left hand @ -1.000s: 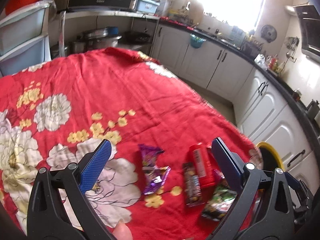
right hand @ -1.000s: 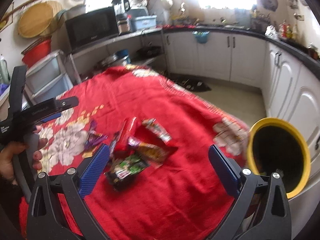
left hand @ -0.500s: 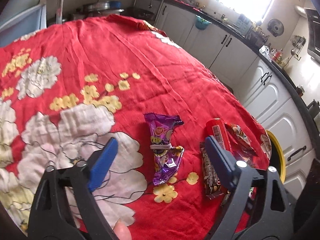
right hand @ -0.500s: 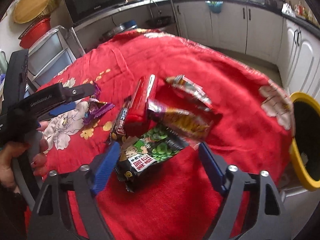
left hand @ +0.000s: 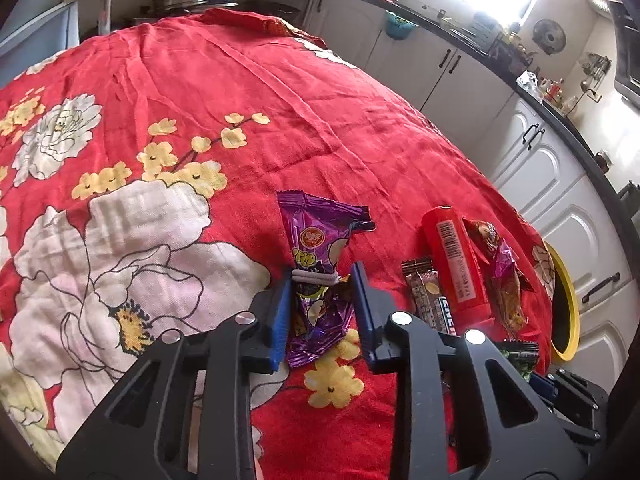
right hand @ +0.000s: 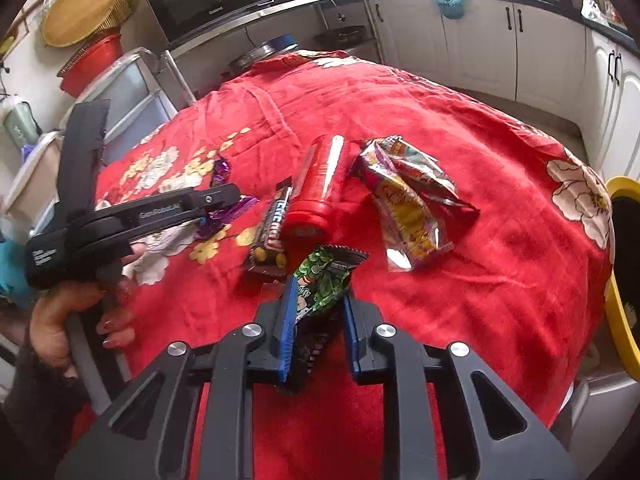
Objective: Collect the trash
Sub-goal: 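Grasp the purple candy wrapper with the left gripper while the right gripper grasps the green snack packet, then carry the purple wrapper and green packet over the yellow bin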
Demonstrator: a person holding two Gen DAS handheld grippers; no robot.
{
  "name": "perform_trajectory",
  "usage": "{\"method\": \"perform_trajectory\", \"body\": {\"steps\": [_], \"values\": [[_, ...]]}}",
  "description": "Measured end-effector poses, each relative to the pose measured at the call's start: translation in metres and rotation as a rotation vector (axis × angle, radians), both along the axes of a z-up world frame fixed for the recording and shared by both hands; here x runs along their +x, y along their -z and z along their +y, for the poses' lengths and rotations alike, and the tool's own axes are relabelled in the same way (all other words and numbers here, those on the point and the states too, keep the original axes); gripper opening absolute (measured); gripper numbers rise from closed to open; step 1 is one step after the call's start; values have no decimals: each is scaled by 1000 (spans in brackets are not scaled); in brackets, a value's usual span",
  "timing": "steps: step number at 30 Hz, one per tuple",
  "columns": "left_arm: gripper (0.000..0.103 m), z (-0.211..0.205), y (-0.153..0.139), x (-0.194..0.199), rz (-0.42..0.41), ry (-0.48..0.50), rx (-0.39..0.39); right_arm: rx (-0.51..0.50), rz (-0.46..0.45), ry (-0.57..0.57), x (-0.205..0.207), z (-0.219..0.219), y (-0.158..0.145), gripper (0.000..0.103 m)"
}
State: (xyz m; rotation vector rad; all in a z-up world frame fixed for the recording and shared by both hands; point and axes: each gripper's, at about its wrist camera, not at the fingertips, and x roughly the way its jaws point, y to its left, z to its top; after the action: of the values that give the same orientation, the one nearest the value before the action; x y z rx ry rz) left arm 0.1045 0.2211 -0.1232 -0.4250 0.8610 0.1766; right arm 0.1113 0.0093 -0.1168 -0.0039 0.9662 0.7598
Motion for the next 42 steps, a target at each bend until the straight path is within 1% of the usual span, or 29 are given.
{"method": "perform_trajectory", "body": {"steps": [6, 14, 19, 29, 35, 42], "values": [[17, 3, -6, -9, -7, 5, -14, 33, -4, -17, -9, -12, -10, 17], [17, -12, -36, -19, -68, 42, 1, 42, -48, 12, -15, -36, -27, 17], [17, -31, -53, -19, -106, 85, 12, 54, -64, 38, -13, -52, -35, 17], [17, -82, -81, -9, -162, 186, 38, 70, -120, 141, -9, -94, -52, 17], [17, -112, -89, 1, -185, 245, 44, 82, -149, 208, -3, -124, -62, 17], [17, -146, -98, 16, -210, 308, 32, 81, -190, 293, 0, -159, -73, 17]]}}
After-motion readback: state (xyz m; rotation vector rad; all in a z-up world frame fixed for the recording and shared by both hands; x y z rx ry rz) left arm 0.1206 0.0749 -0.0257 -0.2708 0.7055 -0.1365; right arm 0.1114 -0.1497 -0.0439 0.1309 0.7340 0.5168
